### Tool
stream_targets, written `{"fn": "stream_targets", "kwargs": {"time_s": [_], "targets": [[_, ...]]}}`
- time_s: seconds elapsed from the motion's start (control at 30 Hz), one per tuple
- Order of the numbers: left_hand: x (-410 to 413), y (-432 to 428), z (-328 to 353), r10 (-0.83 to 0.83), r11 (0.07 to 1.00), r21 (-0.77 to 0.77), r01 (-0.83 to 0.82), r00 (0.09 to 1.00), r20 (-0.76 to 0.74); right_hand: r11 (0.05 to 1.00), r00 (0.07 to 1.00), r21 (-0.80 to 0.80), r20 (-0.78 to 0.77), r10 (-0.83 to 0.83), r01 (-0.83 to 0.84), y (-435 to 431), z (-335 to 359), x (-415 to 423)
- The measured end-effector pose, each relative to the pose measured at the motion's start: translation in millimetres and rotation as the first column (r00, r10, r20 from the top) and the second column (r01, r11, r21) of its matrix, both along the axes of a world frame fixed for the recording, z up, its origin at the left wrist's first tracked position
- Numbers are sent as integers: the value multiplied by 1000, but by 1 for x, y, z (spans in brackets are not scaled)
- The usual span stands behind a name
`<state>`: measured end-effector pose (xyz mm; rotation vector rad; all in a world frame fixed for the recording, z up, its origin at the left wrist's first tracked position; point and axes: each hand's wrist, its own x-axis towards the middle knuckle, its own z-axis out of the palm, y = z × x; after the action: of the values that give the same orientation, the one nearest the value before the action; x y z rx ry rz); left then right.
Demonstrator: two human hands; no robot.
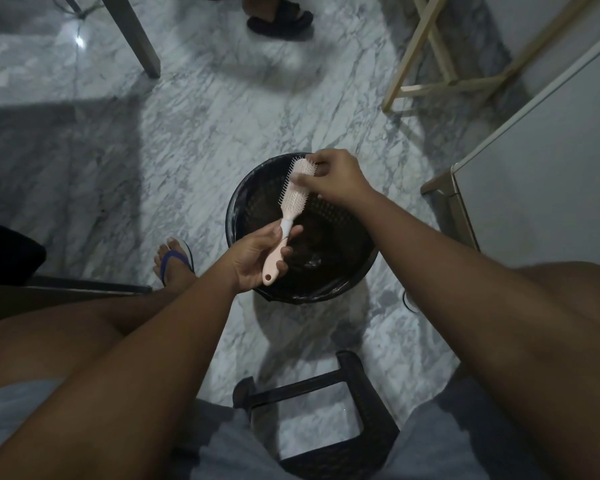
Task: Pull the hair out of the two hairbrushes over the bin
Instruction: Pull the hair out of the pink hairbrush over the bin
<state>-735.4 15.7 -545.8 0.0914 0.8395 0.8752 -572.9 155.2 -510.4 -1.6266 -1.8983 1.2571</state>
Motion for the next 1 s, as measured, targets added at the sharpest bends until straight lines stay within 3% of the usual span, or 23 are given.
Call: {"fn": "stream_targets", "kwargs": {"time_s": [0.3, 0.4, 0.5, 0.7, 0.87, 1.0], "targets": [[21, 2, 22, 118, 993, 4, -118, 993, -3, 948, 931, -132, -191, -311, 289, -1, 15, -4], [19, 5, 27, 200, 980, -5, -201, 979, -30, 945, 933, -302, -286, -218, 129, -14, 22, -1], [15, 5, 29, 179, 984, 1, -179, 981, -75, 972, 955, -235, -292, -55, -16, -20, 26, 3], [5, 1, 29, 124, 992, 22, -123, 991, -42, 980, 977, -195, -213, -15, -27, -5, 27, 3], [6, 5, 32, 144, 989, 18, -145, 989, 11, 960, 966, -275, -234, -113, 46, -5, 26, 2], [4, 7, 39, 125, 992, 15, -125, 992, 31, 911, 907, -320, -244, -344, 260, 2, 25, 9]]}}
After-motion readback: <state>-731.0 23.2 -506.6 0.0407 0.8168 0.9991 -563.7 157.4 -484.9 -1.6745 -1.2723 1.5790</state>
